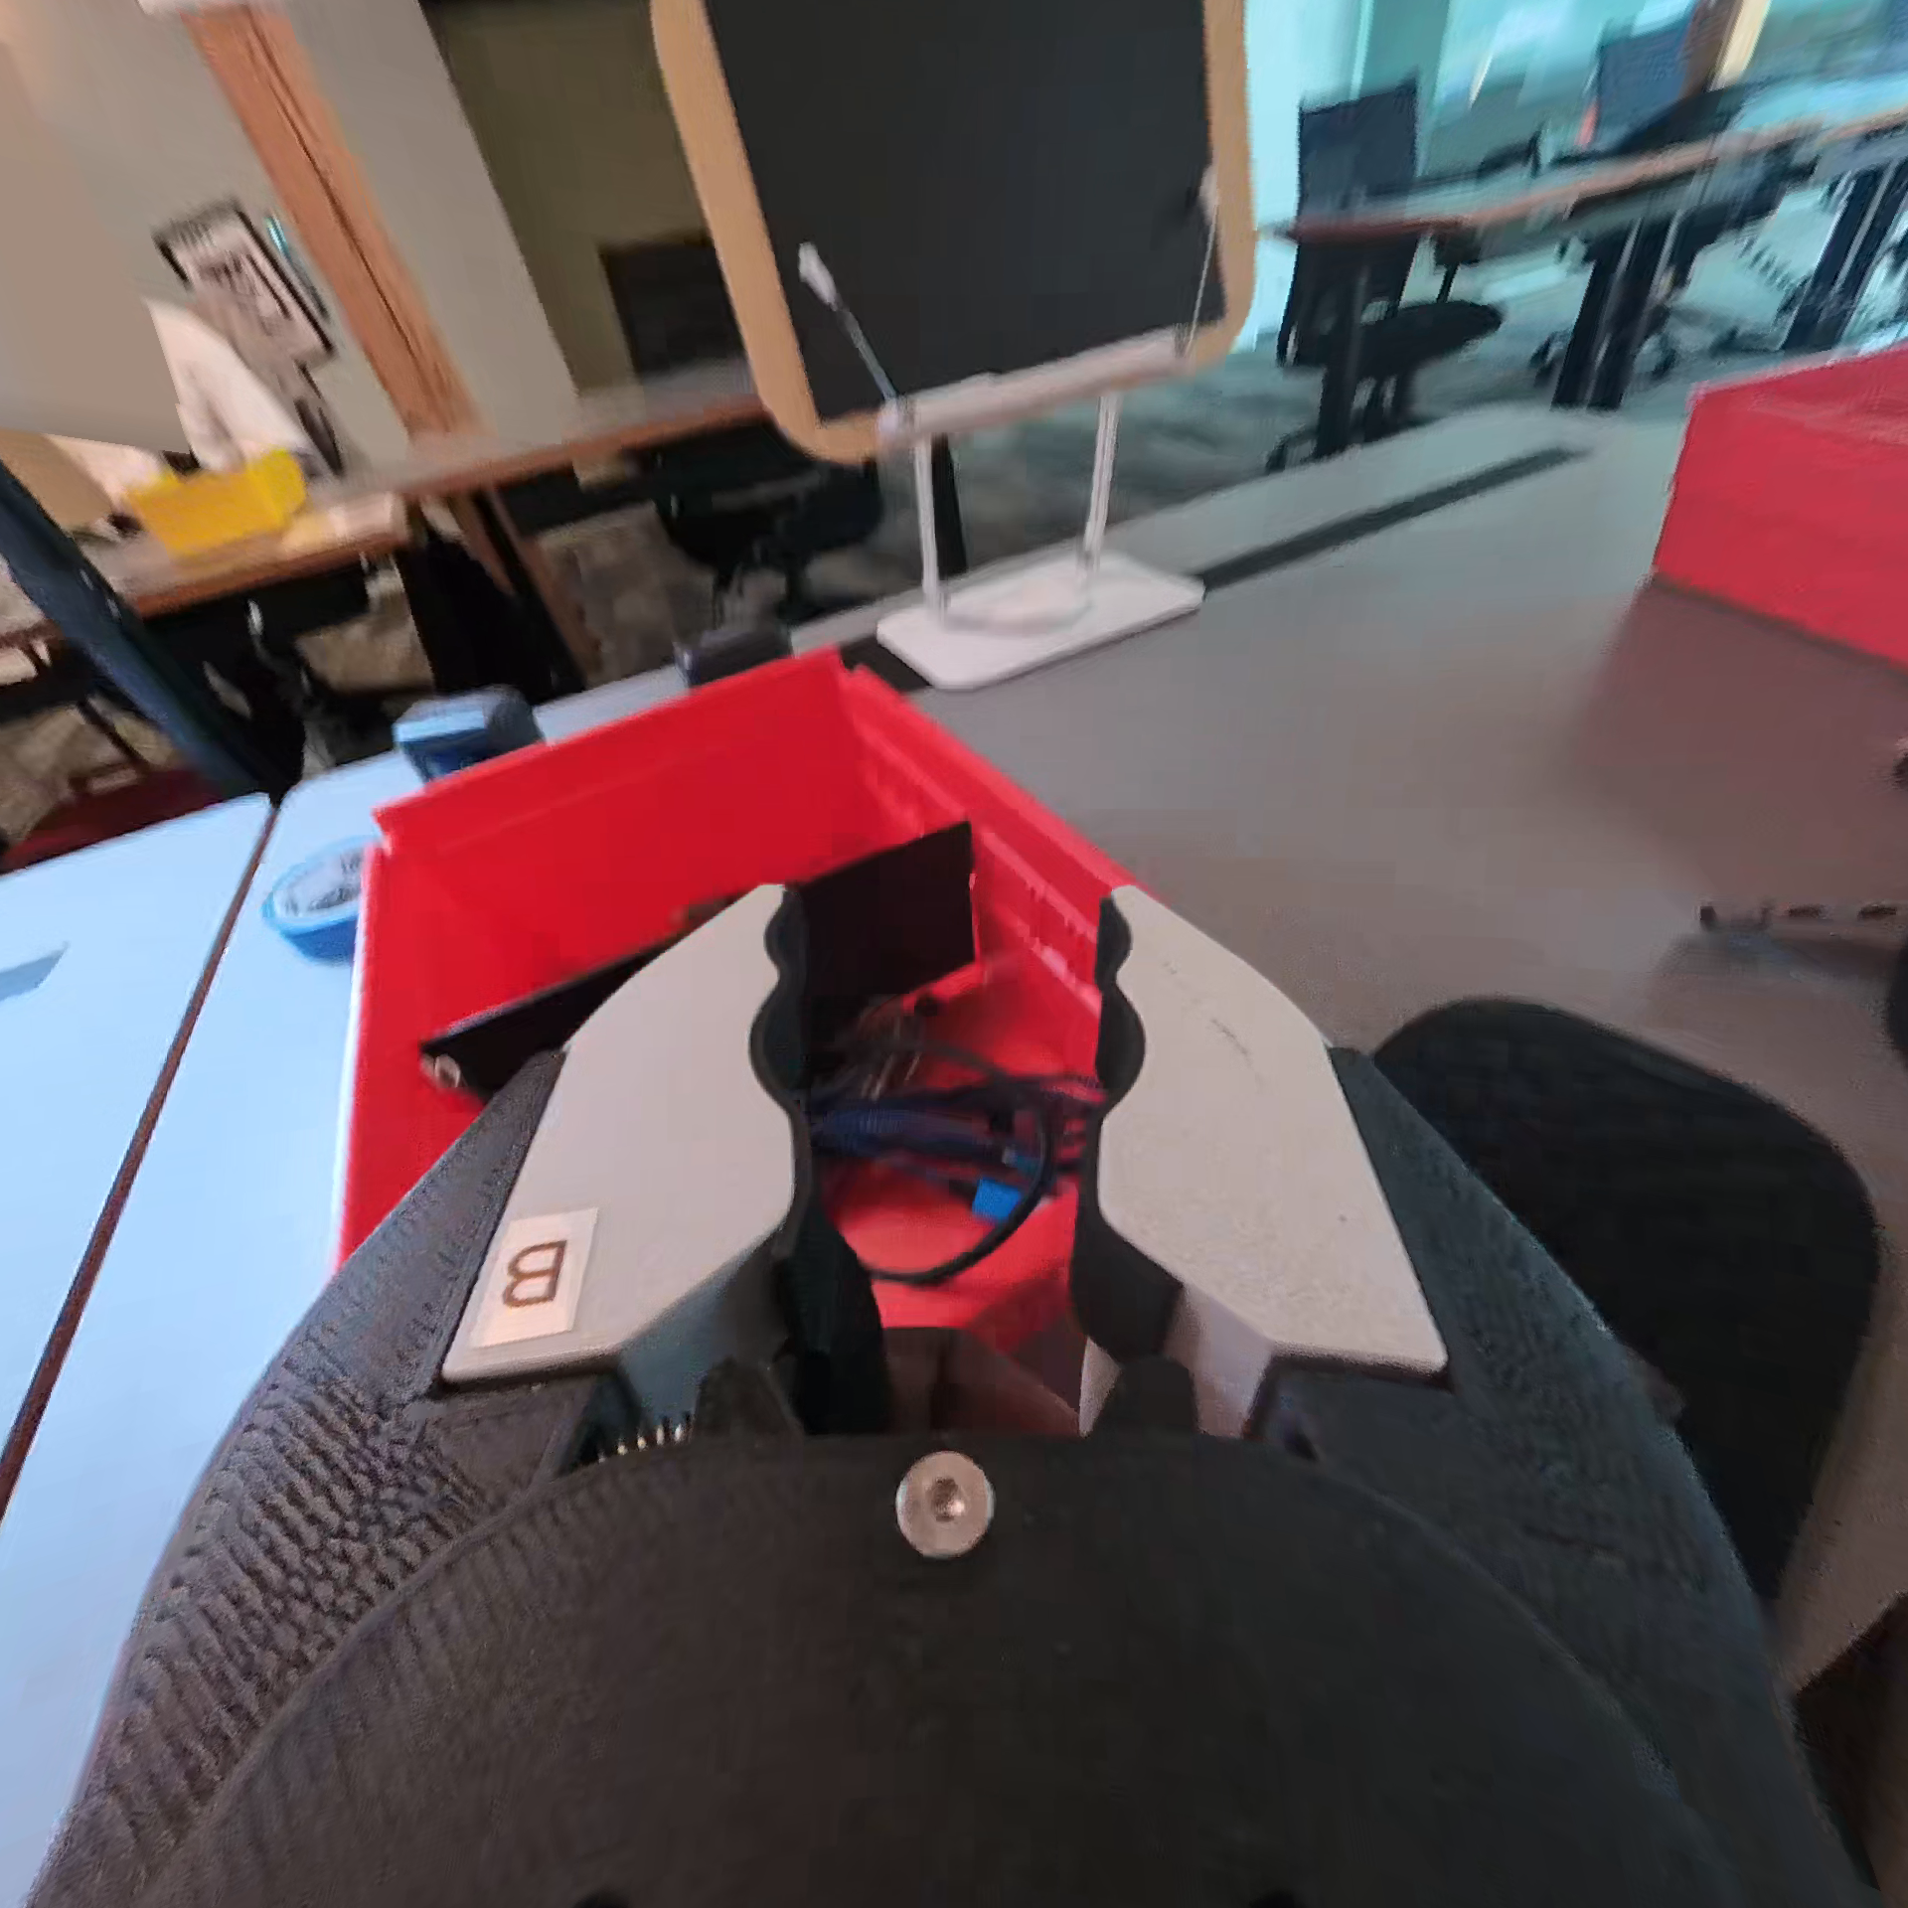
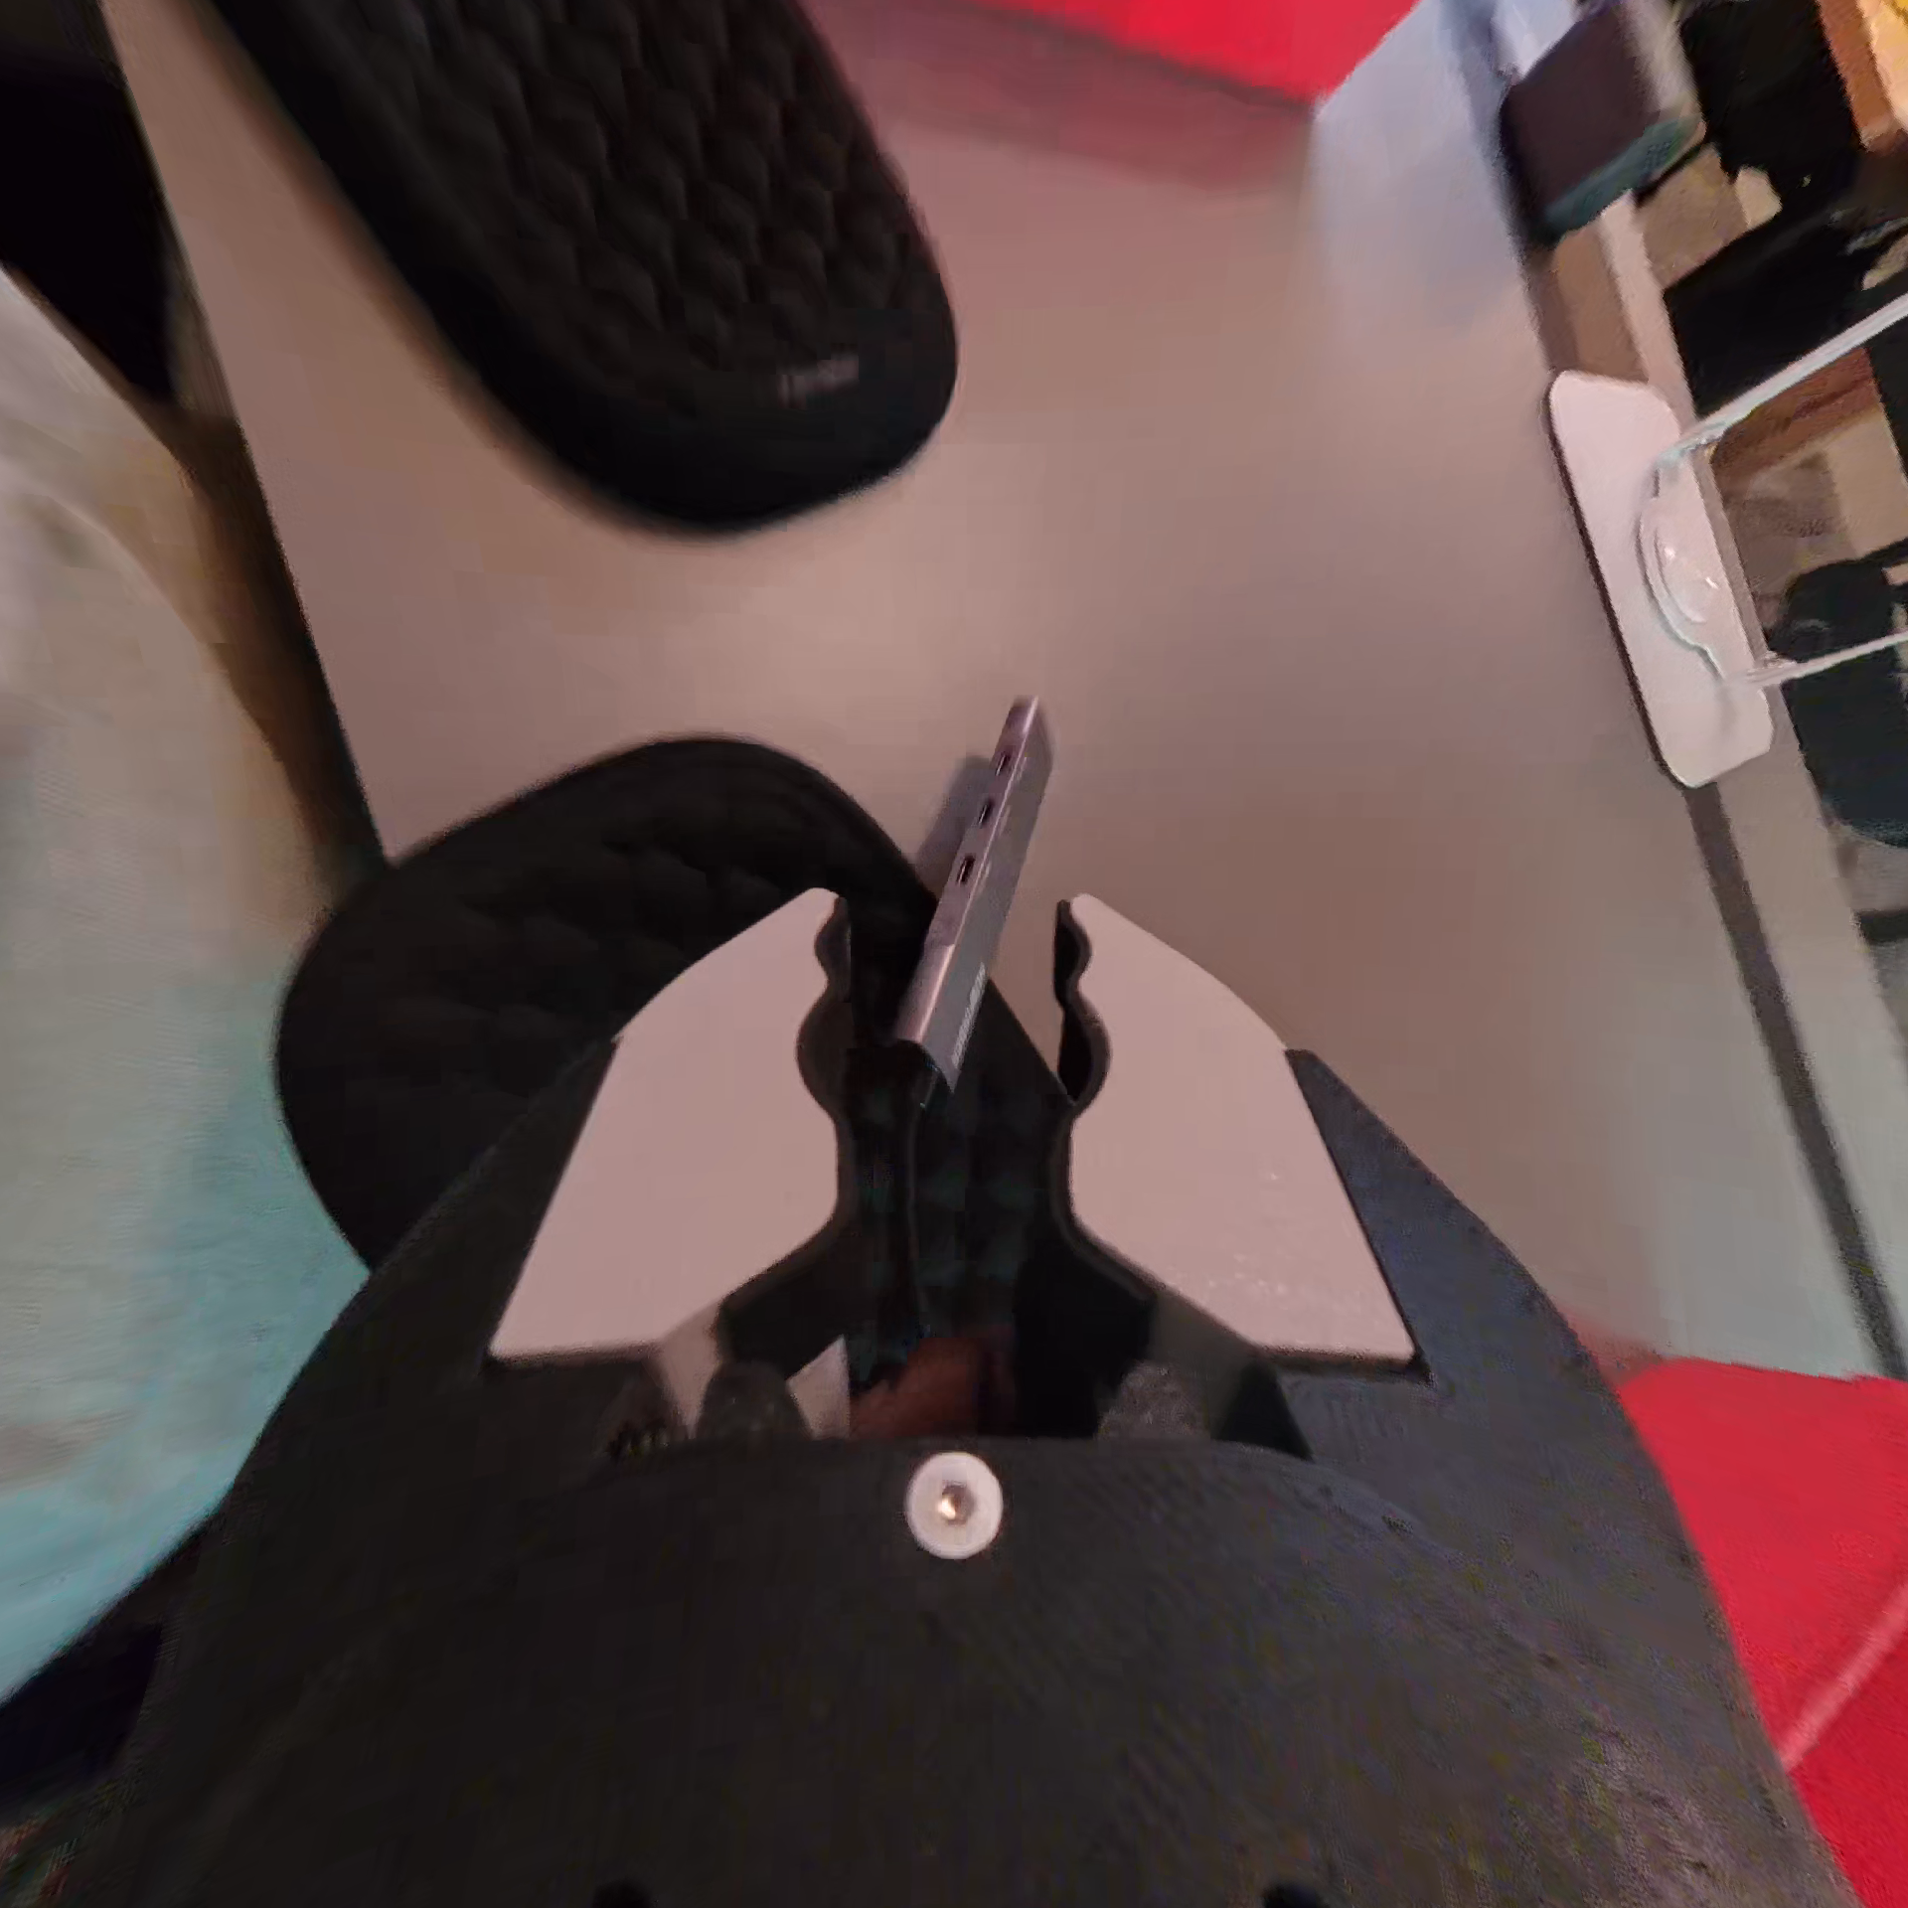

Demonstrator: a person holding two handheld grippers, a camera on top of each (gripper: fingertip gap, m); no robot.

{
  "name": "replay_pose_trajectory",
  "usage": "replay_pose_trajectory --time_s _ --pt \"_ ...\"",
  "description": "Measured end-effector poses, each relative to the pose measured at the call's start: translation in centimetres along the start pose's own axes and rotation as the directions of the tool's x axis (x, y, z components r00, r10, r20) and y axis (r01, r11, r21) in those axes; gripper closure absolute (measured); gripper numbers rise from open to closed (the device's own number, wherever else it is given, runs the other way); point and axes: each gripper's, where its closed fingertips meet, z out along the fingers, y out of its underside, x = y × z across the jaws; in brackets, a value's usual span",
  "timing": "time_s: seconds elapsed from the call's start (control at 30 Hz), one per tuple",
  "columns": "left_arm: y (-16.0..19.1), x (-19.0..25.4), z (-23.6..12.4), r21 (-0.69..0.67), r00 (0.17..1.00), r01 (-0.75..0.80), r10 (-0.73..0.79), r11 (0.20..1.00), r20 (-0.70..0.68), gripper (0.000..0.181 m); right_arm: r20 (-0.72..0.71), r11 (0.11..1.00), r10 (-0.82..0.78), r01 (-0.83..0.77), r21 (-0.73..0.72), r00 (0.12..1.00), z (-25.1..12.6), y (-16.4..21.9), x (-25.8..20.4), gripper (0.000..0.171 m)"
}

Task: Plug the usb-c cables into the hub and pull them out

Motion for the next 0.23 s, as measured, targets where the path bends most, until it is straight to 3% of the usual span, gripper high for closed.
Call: replay_pose_trajectory --time_s 0.13,0.23 --pt "3.5 -1.1 -0.2 -0.227 0.999 -0.019 0.010 0.974 -0.041 0.127 0.067 0.937 0.161 -0.174 0.304 0.985 -3.3 -4.0 1.6 0.119" --pt "5.0 0.0 0.6 -0.334 0.991 -0.017 -0.027 0.942 -0.127 0.127 0.083 0.862 0.244 -0.255 0.438 0.966 -5.3 -5.4 3.1 0.117"
